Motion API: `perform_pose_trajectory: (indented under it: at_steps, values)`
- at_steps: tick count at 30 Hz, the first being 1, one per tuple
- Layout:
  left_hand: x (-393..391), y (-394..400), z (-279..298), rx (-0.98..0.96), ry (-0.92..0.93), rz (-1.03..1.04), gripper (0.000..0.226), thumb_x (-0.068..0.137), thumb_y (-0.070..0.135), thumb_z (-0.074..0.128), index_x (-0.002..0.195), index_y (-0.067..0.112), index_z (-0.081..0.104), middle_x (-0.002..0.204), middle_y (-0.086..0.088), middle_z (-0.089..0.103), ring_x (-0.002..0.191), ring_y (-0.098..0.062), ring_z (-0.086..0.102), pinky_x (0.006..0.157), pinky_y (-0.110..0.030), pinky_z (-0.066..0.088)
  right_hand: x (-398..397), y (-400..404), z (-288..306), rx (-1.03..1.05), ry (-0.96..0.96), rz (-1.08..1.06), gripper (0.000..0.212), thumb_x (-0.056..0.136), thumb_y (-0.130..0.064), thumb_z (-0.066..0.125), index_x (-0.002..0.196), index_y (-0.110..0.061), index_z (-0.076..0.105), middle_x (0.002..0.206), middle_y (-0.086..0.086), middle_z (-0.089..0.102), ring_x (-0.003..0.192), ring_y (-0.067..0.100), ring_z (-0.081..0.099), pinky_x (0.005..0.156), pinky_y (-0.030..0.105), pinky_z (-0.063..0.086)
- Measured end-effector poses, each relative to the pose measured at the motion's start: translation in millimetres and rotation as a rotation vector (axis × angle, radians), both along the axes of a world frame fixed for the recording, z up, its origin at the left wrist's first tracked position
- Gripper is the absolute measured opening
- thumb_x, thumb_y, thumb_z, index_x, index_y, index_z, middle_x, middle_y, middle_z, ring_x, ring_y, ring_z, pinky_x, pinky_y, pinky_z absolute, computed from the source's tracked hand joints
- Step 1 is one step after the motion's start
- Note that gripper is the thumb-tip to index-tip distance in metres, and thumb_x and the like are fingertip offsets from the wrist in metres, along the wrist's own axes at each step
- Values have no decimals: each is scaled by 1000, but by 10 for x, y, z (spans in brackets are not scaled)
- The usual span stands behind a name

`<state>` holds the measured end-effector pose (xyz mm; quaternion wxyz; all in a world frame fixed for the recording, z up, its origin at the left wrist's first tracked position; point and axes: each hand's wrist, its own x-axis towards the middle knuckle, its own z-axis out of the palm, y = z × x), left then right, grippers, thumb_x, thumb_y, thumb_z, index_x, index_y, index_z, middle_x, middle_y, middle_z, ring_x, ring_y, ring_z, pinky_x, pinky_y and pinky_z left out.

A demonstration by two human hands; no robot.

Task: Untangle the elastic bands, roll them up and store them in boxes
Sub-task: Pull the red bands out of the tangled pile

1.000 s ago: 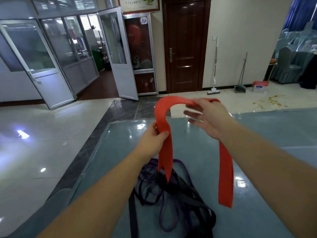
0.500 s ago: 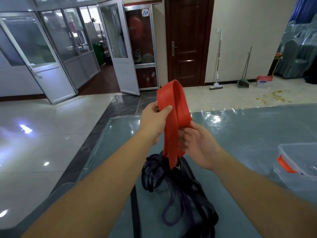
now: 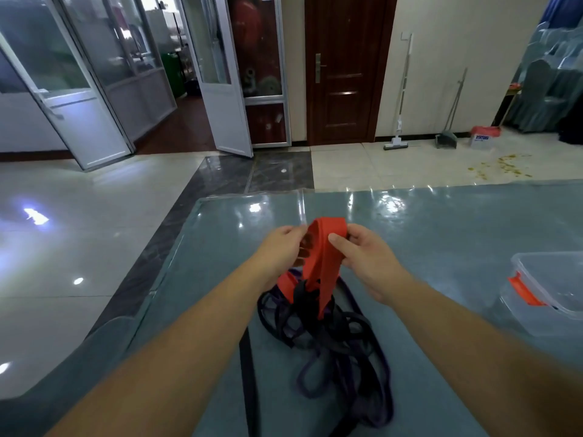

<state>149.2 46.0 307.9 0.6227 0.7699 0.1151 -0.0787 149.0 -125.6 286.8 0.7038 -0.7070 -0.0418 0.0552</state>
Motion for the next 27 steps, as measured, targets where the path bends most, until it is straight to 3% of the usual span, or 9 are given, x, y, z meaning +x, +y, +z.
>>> perform_pose_trajectory:
  at_steps: [2,5,7,10,14,17,20,23,27]
  values:
    - [-122,118,-344,213,90,-95,21,90,29,70,105,13,71,103,-12,74,86,-18,67,82,-35,57,22,14,5,46,24,-41,12,103,-16,62,104,-14,74,98,18,77,91,28,71,97,59,54]
    - [-292,155,-798,352,221,-231,71,61,48,83,124,24,59,122,-1,67,107,-16,67,97,-40,58,44,40,31,78,50,-91,13,103,-16,62,100,-18,74,87,3,76,78,16,69,75,39,53]
    - [-320,145,-1026,395,199,-180,88,61,58,85,135,27,50,128,4,60,116,-18,62,101,-38,54,61,29,37,71,51,-110,12,103,-18,62,102,-18,74,90,2,77,82,16,72,80,40,57]
    - [-342,195,-1094,449,163,-131,54,75,46,78,119,23,57,112,3,70,101,-16,67,91,-37,56,67,-14,38,36,49,-113,13,103,-21,63,107,-20,75,95,0,78,93,21,73,99,51,55]
    - [-292,309,-962,433,74,-129,32,91,27,60,122,22,62,99,3,71,89,-17,70,85,-38,60,61,-97,49,62,43,-240,13,106,-13,56,107,-12,69,83,2,71,78,20,67,83,48,56]
    - [-223,402,-876,462,-33,-63,32,103,20,45,127,24,66,100,7,71,84,-9,65,76,-20,51,83,-201,32,111,107,-310,20,107,-17,55,117,-5,67,90,11,67,84,27,65,86,53,55]
    - [-175,518,-797,418,-70,-11,34,105,19,38,119,18,69,106,-4,77,92,-22,72,91,-35,57,94,-274,22,101,137,-343,25,108,-20,54,124,-6,67,90,7,71,83,26,67,88,53,57]
    - [-155,657,-702,259,7,103,28,106,18,37,106,12,64,86,-11,74,67,-26,70,66,-35,59,82,-327,55,149,161,-384,19,108,-18,53,118,-14,69,92,6,72,79,21,68,81,43,56]
    - [-101,947,-738,499,14,69,29,102,22,43,97,12,70,92,-11,71,78,-26,62,73,-36,50,21,-376,74,158,201,-356,20,108,-14,52,104,-15,72,85,4,77,73,16,72,68,34,57]
